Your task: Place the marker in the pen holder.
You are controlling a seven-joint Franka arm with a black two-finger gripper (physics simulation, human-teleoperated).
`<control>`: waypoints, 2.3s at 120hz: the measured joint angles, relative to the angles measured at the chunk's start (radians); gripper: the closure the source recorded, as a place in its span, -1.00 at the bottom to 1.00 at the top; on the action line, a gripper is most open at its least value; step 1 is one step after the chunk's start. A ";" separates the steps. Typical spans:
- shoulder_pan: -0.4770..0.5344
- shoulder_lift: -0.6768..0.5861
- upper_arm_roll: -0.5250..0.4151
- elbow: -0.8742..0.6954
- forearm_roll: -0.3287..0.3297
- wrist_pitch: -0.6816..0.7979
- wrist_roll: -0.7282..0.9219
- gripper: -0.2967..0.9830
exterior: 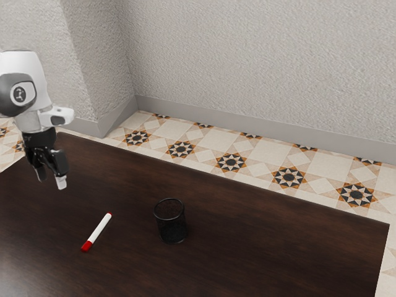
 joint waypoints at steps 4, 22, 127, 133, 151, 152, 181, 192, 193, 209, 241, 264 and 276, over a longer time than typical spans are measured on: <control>-0.012 -0.001 0.000 -0.040 0.014 0.044 0.001 -0.51; -0.081 0.006 0.000 -0.100 0.095 0.181 0.001 -0.51; -0.217 0.068 0.154 -0.390 0.042 0.495 0.012 -0.51; -0.217 0.075 0.154 -0.393 0.034 0.521 -0.001 -0.51; -0.227 0.135 0.153 -0.395 0.010 0.619 -0.038 -0.51; -0.227 0.138 0.153 -0.395 0.008 0.624 -0.040 -0.51; -0.240 0.225 0.151 -0.379 -0.007 0.745 -0.082 -0.49; -0.248 0.254 0.152 -0.372 -0.009 0.777 -0.093 -0.48; -0.249 0.255 0.152 -0.372 -0.009 0.780 -0.094 -0.48; -0.258 0.275 0.152 -0.361 -0.026 0.806 -0.107 -0.40; -0.249 0.290 0.154 -0.362 -0.072 0.821 -0.127 -0.14; -0.237 0.284 0.154 -0.362 -0.081 0.823 -0.132 -0.14; -0.233 0.280 0.155 -0.361 -0.080 0.820 -0.136 0.04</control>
